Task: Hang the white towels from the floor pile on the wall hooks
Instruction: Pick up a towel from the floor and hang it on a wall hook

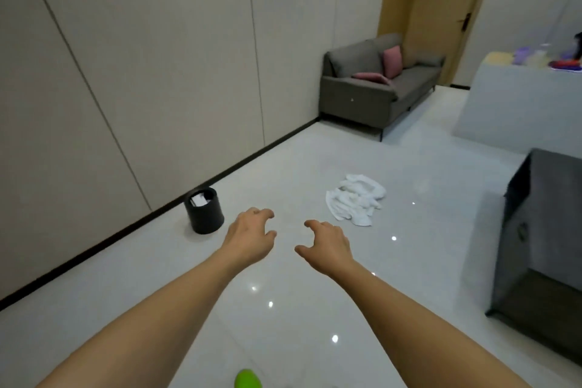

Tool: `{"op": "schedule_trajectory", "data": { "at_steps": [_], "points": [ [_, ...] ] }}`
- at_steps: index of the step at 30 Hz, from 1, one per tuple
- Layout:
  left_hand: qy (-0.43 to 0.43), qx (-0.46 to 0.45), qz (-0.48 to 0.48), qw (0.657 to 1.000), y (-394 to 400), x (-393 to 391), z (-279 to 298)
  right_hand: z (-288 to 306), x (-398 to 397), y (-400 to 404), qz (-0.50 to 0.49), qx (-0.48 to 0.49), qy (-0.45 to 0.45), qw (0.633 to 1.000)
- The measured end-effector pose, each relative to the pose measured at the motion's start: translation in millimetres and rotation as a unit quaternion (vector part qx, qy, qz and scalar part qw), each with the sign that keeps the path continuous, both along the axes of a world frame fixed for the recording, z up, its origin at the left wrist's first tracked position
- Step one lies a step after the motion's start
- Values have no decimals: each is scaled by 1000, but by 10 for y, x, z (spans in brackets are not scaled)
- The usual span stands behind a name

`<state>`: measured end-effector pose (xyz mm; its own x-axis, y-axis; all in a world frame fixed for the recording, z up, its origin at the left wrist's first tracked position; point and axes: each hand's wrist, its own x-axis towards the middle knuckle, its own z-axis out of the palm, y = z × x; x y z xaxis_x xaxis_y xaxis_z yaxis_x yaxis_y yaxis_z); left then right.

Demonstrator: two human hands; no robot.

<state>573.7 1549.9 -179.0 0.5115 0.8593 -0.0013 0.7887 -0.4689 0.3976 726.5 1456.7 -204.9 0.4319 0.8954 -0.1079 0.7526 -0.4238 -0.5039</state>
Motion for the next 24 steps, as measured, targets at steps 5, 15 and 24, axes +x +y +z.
{"op": "schedule_trajectory", "data": {
  "at_steps": [5,15,24],
  "points": [
    [4,-30,-99,995,680,1183,-248,-225,1004,373,-107,-35,14,994],
    [71,-55,-237,967,2135,3078,-540,-553,2583,1212,-249,-93,78,961],
    [112,-80,-262,955,3087,4886,-1275,-1287,4410,2114,-269,-117,119,949]
  ]
}}
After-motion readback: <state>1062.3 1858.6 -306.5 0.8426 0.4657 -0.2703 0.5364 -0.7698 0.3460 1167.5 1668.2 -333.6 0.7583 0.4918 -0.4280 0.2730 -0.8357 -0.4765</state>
